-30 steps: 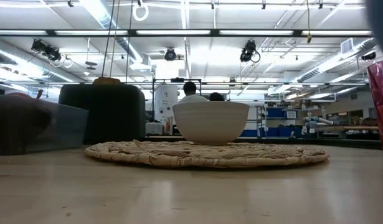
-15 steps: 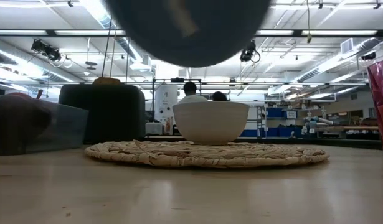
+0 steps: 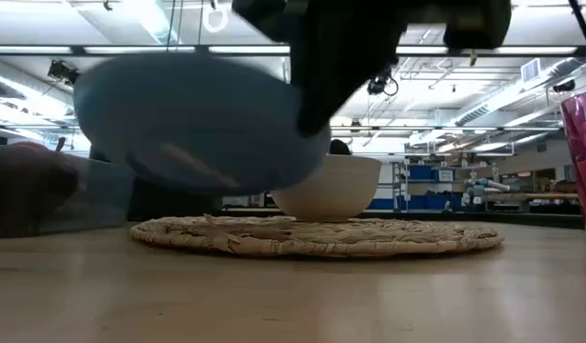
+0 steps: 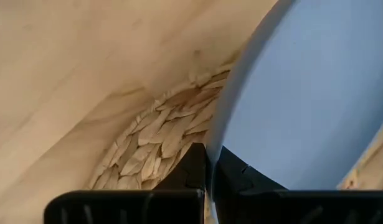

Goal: Arrange a breakfast setting
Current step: Put the blue plate on the placemat to the bottom left of the white bowl

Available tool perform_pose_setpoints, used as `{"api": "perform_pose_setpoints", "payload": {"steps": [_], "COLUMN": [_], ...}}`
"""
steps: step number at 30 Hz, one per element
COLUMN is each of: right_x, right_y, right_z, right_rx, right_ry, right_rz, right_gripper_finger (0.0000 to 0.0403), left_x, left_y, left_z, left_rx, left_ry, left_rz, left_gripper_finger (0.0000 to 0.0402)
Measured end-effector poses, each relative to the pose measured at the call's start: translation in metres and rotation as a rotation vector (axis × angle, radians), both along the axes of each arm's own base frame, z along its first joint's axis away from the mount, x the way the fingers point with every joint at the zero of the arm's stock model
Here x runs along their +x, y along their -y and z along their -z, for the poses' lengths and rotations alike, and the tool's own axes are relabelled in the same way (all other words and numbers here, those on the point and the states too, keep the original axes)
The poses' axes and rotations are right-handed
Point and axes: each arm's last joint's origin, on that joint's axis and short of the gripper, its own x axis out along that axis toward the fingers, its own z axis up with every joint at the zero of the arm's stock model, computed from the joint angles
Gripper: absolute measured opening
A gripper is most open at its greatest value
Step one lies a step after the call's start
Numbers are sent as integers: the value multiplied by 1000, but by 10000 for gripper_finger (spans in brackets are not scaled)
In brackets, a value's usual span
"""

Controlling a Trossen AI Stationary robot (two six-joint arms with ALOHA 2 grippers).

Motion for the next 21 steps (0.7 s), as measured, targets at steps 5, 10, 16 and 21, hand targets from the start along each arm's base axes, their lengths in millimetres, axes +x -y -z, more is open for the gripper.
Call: {"api": "perform_pose_setpoints", "payload": {"steps": [5,10,16,21], "right_x": [5,8,9,9], "right_y": [0,4,7,7], "right_z": [21,24,24,24], "right_rx": [-45,-41,-39,-39], "right_ry": [-38,-38,-38,-38], "right_rz": [-9,27,40,41], "right_gripper_finger": [12,15,42,77], "left_x": [0,0,0,0], "left_y": [0,0,0,0], "left_z": [0,0,0,0], "left_rx": [2,2,2,2], "left_ry": [1,1,-1,-1], "left_rz": [-10,-9,-8,-8], "left_gripper_finger": [134,134,134,134]}}
